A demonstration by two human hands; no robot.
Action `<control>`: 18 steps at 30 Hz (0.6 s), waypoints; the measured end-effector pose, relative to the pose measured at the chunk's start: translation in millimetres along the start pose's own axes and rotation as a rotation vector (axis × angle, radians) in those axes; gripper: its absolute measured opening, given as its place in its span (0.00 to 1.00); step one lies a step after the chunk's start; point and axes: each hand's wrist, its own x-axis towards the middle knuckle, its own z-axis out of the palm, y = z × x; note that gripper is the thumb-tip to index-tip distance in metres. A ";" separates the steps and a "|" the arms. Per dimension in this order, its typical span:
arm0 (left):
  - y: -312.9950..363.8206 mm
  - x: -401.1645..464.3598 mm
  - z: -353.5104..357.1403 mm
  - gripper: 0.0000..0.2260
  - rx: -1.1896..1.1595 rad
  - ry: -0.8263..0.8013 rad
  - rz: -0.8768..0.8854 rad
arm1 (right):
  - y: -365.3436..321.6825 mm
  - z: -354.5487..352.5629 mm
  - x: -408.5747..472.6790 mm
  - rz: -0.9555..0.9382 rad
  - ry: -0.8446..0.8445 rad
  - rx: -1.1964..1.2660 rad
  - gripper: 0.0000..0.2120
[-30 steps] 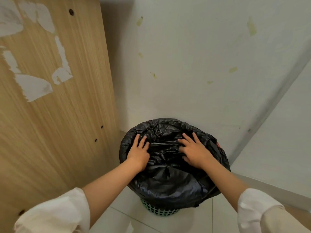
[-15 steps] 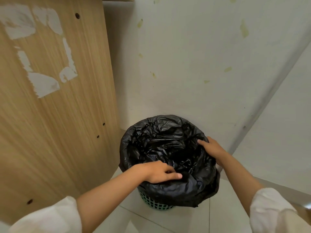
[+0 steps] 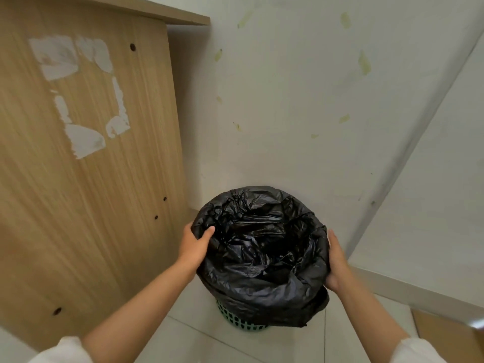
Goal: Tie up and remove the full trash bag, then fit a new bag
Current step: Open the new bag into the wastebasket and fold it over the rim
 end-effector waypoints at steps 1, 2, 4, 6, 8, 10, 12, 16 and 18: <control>-3.0 0.1 -1.6 0.27 -0.066 -0.021 -0.021 | 6.0 -2.4 0.0 0.005 0.067 0.097 0.28; -5.9 0.8 -4.2 0.27 -0.111 -0.036 -0.047 | 12.1 -5.3 0.8 -0.018 0.150 0.142 0.27; -10.3 2.5 -9.5 0.32 -0.197 -0.056 -0.146 | 18.1 -8.0 -1.8 -0.109 0.334 0.110 0.24; -15.3 1.1 -14.0 0.37 -0.247 -0.032 -0.275 | 18.6 -7.7 -9.8 -0.221 0.533 -0.143 0.18; -16.0 -11.5 -17.1 0.34 -0.220 -0.076 -0.370 | 16.4 -3.0 -20.4 -0.297 0.592 -0.277 0.15; -18.9 -24.7 -19.7 0.29 -0.204 -0.165 -0.388 | 15.8 -4.2 -18.4 -0.276 0.507 -0.195 0.17; -25.7 -30.8 -24.4 0.22 -0.286 -0.235 -0.393 | 18.2 -10.9 -5.6 -0.199 0.382 -0.082 0.21; -47.5 -17.1 -34.0 0.14 -0.450 -0.251 -0.427 | 15.9 4.3 -24.6 -0.170 0.304 0.014 0.08; -56.7 -5.4 -37.4 0.14 -0.411 -0.144 -0.439 | 17.0 6.3 -30.4 -0.213 0.312 0.002 0.09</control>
